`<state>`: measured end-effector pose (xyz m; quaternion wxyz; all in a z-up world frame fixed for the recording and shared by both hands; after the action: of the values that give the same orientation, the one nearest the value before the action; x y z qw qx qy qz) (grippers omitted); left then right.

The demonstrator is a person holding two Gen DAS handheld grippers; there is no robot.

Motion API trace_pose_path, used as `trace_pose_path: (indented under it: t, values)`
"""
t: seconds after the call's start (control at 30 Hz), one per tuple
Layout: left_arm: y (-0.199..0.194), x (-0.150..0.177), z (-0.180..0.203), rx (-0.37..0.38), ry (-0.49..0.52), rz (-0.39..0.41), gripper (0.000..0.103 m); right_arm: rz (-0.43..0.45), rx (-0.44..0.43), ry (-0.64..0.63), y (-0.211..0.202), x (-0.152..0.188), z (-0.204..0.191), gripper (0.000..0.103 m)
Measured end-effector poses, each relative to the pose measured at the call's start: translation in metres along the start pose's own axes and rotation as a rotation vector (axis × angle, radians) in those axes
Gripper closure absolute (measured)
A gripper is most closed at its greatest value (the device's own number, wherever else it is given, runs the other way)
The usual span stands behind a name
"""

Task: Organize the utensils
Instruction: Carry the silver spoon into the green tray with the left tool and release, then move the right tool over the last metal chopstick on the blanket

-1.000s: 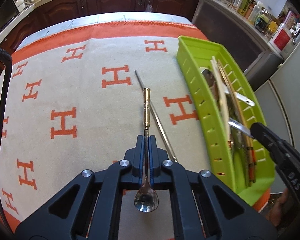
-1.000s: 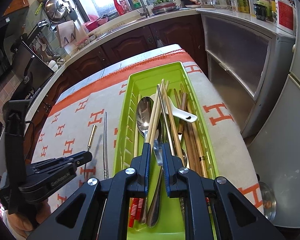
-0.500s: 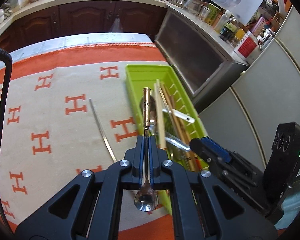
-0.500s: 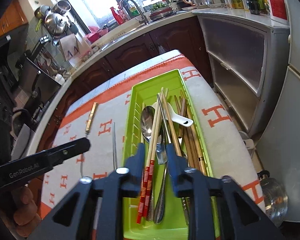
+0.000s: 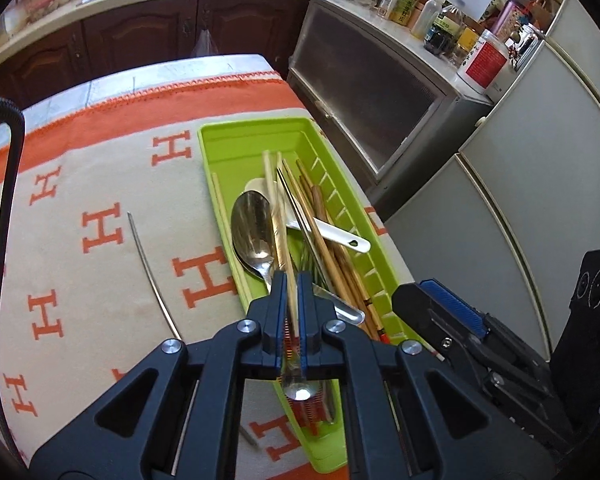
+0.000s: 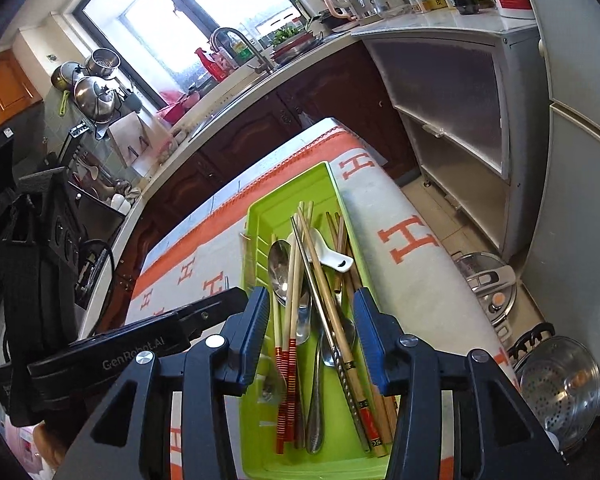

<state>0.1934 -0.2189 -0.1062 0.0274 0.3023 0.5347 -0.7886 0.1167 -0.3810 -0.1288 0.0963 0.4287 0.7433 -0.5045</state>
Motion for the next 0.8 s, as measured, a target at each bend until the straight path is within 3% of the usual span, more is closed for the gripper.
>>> trace_pose_path:
  t: [0.2, 0.8]
  values:
    - [-0.015, 0.005, -0.018, -0.013, -0.022, 0.015, 0.101, -0.013, 0.005, -0.023, 0.006, 0.006, -0.01, 0.059]
    - [-0.058, 0.049, -0.095, -0.146, -0.092, 0.057, 0.101, -0.034, 0.003, -0.202, 0.014, 0.022, -0.071, 0.059]
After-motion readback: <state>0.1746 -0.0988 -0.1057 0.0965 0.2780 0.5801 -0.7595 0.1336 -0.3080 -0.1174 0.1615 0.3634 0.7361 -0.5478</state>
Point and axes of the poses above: each gripper's, at about its wrist camera, not at the fingertips, and y roughly the way its jaws point, z to its right, x to its underside, the point moved 1 cm from there along y, roughly the way its jaws point, and after that the axes turned 1 degree about x, right-handed, at the moved point
